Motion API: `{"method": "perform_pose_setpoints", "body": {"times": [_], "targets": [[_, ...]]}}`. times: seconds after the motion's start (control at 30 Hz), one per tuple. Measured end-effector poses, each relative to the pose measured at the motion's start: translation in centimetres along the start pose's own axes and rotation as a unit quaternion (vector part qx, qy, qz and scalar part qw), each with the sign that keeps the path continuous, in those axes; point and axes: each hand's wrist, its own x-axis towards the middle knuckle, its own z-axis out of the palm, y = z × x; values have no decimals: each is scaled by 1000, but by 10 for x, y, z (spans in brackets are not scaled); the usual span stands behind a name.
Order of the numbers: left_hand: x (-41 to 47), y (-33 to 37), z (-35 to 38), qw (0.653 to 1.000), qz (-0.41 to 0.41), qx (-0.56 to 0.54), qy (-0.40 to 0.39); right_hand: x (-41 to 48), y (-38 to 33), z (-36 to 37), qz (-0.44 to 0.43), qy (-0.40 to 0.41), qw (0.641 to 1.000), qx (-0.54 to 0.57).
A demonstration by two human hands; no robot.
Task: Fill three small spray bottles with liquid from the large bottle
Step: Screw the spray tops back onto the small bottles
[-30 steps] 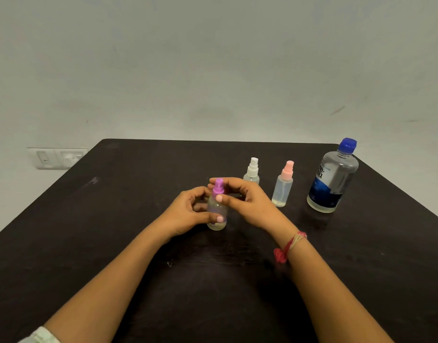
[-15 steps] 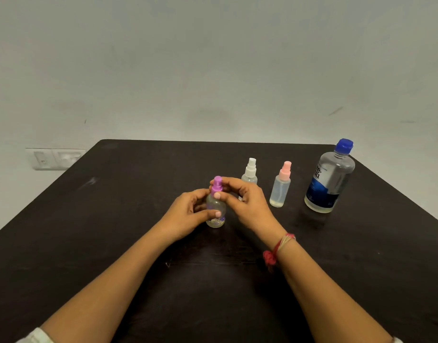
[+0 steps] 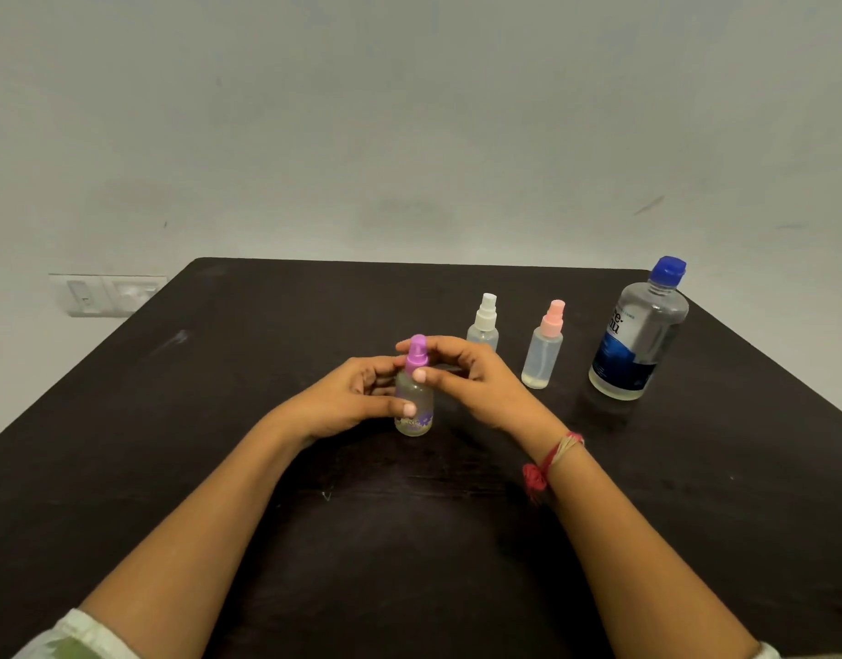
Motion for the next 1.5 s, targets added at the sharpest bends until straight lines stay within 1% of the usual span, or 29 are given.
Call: {"method": "perform_pose_setpoints", "body": {"times": [0.1,0.17,0.23,0.3,0.37,0.47,0.53,0.63,0.7,0.8,0.87,0.97,1.07,1.1,1.17,1.23,1.3,1.4,1.43,1.5], "targets": [[0,-1,5,999,18,10,24,1,5,8,-12,61,998,-21],[1,-1,9,998,34,22,45,2,13,14,-27,114,991,-72],[2,-2,11,997,42,28,52,3,15,17,-27,133,988,-79],[2,-2,9,998,36,30,47,3,11,14,-16,110,993,-32],[2,-1,5,999,20,25,26,2,5,7,-7,67,998,9],[1,0,-2,1000,-9,-4,-11,0,1,-1,4,12,1000,21],[0,1,-3,999,-22,-19,-29,-1,0,-2,6,-3,1000,21],[-1,1,-2,1000,-12,-16,-15,1,-1,3,-4,14,999,32],[-1,0,2,1000,5,-5,8,1,1,9,-6,59,998,27],[1,-1,8,999,27,8,39,2,6,18,-15,145,987,-65],[3,-1,10,998,38,16,48,2,7,21,-12,172,980,-97],[4,0,10,998,34,12,43,2,6,19,-6,158,985,-65],[3,0,8,999,25,14,46,2,6,11,10,106,994,19],[2,0,8,998,25,17,48,2,5,10,16,90,995,31],[3,-1,10,998,32,19,58,2,5,9,12,75,997,14],[4,-2,13,995,40,28,83,2,5,11,0,99,995,-24],[6,-4,17,991,50,52,117,2,6,17,-2,151,986,-66],[9,-6,23,977,62,119,164,3,11,30,-21,232,965,-122],[9,-5,25,973,59,136,179,3,11,34,-27,244,960,-134],[8,-3,27,969,53,143,196,3,12,35,-47,245,956,-155]]}}
